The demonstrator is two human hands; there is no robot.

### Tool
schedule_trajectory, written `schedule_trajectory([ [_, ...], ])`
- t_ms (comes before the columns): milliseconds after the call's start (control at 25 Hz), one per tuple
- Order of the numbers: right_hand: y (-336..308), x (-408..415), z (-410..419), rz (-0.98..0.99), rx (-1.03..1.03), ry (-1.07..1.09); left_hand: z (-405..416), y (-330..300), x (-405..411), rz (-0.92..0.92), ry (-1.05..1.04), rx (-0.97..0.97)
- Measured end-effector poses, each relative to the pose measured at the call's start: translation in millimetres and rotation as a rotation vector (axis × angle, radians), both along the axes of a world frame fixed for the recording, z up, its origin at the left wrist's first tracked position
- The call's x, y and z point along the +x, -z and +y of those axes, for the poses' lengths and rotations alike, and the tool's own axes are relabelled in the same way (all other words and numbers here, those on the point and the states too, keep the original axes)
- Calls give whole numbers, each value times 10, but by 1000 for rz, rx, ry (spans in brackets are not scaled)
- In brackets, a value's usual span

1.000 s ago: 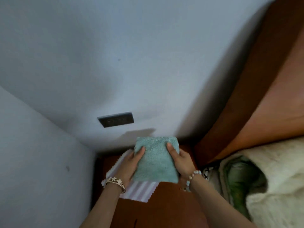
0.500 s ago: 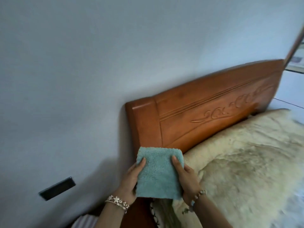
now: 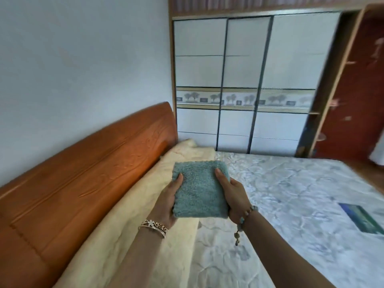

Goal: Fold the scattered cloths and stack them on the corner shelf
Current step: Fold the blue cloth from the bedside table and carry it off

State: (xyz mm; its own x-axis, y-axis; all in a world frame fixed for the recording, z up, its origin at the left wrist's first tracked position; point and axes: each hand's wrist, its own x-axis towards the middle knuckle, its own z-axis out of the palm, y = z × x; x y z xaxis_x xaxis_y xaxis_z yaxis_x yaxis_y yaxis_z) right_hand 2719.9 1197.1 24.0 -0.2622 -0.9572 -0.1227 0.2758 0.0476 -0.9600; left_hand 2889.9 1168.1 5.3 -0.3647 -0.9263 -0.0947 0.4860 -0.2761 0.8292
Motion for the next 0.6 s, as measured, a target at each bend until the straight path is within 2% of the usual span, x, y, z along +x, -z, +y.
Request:
schedule_trajectory([
  [400, -410, -2152, 757, 76, -13, 552, -115, -370, -2537, -9, 546, -22],
  [600, -457, -2965, 1487, 84, -16, 819, 334, -491, -3707, 4, 850, -27],
])
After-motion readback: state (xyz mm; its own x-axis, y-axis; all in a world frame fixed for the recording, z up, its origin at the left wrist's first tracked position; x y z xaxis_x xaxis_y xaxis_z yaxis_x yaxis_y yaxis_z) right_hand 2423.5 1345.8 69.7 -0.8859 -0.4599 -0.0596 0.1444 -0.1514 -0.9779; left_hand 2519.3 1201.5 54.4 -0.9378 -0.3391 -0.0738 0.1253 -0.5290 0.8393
